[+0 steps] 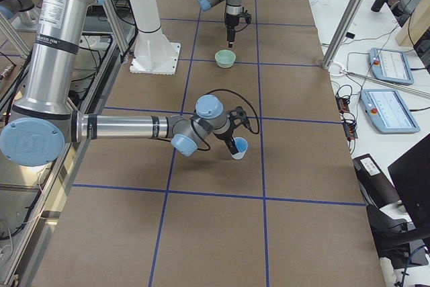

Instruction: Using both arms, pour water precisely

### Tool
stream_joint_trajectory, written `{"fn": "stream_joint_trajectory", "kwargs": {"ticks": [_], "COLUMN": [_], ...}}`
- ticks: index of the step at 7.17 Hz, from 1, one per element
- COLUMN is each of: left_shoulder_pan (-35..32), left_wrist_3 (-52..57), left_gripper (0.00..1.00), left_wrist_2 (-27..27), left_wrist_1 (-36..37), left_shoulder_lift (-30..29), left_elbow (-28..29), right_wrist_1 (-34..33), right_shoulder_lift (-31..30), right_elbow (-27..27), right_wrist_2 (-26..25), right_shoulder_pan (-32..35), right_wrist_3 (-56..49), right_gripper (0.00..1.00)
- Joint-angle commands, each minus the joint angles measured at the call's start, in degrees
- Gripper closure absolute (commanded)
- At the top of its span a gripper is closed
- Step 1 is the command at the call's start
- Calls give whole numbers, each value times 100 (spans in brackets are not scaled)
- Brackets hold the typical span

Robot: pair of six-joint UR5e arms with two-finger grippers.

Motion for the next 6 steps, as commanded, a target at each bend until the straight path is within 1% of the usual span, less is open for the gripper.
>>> {"fn": "stream_joint_trajectory", "kwargs": {"ticks": [1,2,3,4,5,6], "left_shoulder_pan": [2,2,-7,-7,-7,-16], "left_wrist_3": [0,0,0,0,0,0], "left_gripper": [1,1,1,1,1,1], "left_wrist_2": [5,5,5,5,5,5], "left_wrist_1": [0,0,0,0,0,0], "left_shoulder_lift": [-3,-3,6,-2,-3,6], "left_elbow": [3,3,3,3,3,3], "right_wrist_1": [2098,2805,3029,3145,3233,3260], "right_shoulder_lift": [-64,-64,-55,-29,-28,-28], "right_elbow": [-912,-1282,-1399,-1400,-1418,-1427], "right_wrist_2": [-156,-208,-296,-480,-638,-822], "right_shoulder_pan": [-83,-83,-109,-187,-336,-477], "right_wrist_3": [678,734,708,665,629,368], "right_gripper": [1,1,1,1,2,2]}}
